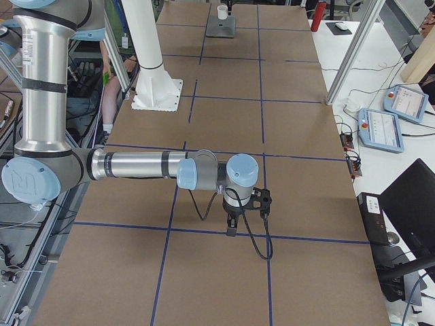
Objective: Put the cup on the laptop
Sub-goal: 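Bring the held mug over the silver laptop lid with the left gripper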
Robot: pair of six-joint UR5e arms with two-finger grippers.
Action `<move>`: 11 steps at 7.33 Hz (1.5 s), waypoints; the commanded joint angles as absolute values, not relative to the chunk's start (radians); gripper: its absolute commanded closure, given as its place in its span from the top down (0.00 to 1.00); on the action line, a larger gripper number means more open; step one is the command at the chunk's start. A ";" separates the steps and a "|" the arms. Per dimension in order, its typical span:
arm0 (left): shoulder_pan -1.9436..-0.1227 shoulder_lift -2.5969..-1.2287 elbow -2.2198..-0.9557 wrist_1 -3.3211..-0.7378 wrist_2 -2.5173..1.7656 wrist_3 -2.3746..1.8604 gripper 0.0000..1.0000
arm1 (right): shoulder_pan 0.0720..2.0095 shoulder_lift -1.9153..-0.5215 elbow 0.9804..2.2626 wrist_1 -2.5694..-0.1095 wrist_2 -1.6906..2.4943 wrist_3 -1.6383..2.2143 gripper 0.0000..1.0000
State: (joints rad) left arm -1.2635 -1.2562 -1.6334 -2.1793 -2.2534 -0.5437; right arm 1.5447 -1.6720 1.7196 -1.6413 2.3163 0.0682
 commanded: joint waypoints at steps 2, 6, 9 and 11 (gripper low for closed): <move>-1.258 -1.261 -1.513 -2.376 -2.253 -0.653 0.00 | 1.545 -1.672 1.720 -1.641 2.316 0.067 1.00; -1.252 -1.267 -1.517 -2.376 -2.255 -0.657 0.00 | 1.545 -1.672 1.720 -1.641 2.316 0.067 1.00; -1.241 -1.269 -1.516 -2.375 -2.284 -0.655 0.00 | 1.545 -1.672 1.720 -1.641 2.316 0.067 1.00; -1.220 -1.269 -1.514 -2.375 -2.287 -0.657 0.00 | 1.545 -1.672 1.720 -1.641 2.316 0.067 1.00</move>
